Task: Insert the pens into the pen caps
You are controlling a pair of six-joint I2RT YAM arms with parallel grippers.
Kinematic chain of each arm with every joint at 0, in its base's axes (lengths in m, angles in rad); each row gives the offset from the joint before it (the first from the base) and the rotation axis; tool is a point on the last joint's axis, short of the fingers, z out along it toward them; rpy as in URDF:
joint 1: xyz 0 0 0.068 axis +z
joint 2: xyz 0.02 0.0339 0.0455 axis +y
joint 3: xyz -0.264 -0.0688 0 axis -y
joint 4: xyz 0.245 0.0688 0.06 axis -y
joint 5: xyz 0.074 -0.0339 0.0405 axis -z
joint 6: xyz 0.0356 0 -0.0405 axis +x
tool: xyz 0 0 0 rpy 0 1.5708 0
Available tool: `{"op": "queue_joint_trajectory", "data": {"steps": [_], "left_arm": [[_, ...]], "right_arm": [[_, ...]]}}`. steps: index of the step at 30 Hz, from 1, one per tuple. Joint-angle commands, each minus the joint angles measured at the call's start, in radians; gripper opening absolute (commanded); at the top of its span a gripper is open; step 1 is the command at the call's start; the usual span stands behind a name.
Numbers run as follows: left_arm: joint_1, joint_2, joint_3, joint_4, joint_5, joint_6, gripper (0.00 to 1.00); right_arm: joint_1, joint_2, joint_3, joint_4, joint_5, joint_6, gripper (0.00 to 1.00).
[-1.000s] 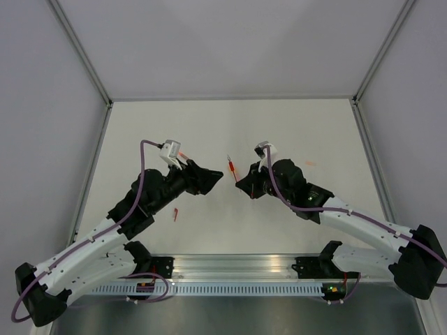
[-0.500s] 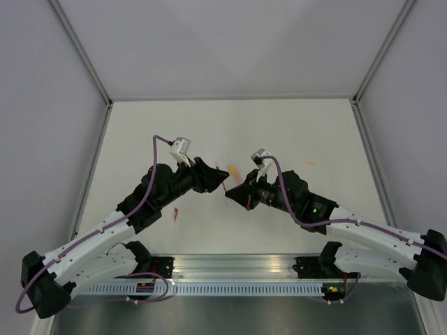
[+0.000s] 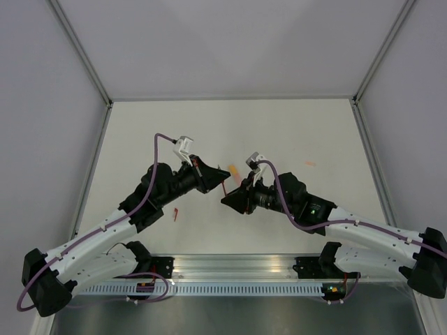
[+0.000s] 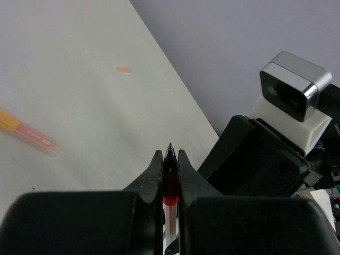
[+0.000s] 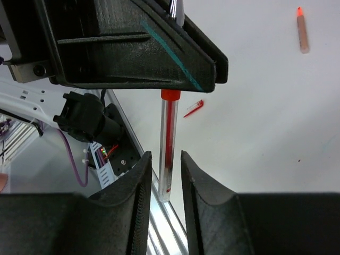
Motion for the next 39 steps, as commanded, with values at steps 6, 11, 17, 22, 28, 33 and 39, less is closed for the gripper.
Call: {"op": "queue_joint_trajectory", "data": {"steps": [6, 11, 17, 22, 28, 33, 39], "left_arm": [[0.003, -0.054, 0.031, 0.018, 0.074, -0.026, 0.02], [0.003, -0.058, 0.103, -0.154, 0.017, 0.045, 0.66], [0.003, -0.123, 0.166, -0.412, -0.314, 0.109, 0.82], [0.005, -0.109, 0.212, -0.648, -0.621, 0.153, 0.8], [0.048, 0.192, 0.354, -0.899, -0.711, 0.232, 0.77], [0.158, 0.434, 0.482, -1.044, -0.603, 0.302, 0.66], [0.302, 0.604, 0.456, -1.099, -0.316, 0.43, 0.5]], "right_arm": [[0.012, 0.039, 0.025, 0.023, -0.095, -0.037, 0.05], [0.017, 0.024, 0.016, 0.026, -0.075, -0.031, 0.0], [0.009, -0.018, 0.057, -0.109, 0.126, -0.049, 0.0], [-0.043, -0.052, 0.025, -0.115, 0.166, -0.035, 0.0], [-0.06, -0.064, 0.01, -0.112, 0.167, -0.034, 0.0], [-0.064, -0.072, 0.004, -0.12, 0.181, -0.041, 0.0], [-0.066, -0.114, -0.002, -0.125, 0.183, -0.037, 0.0]]}}
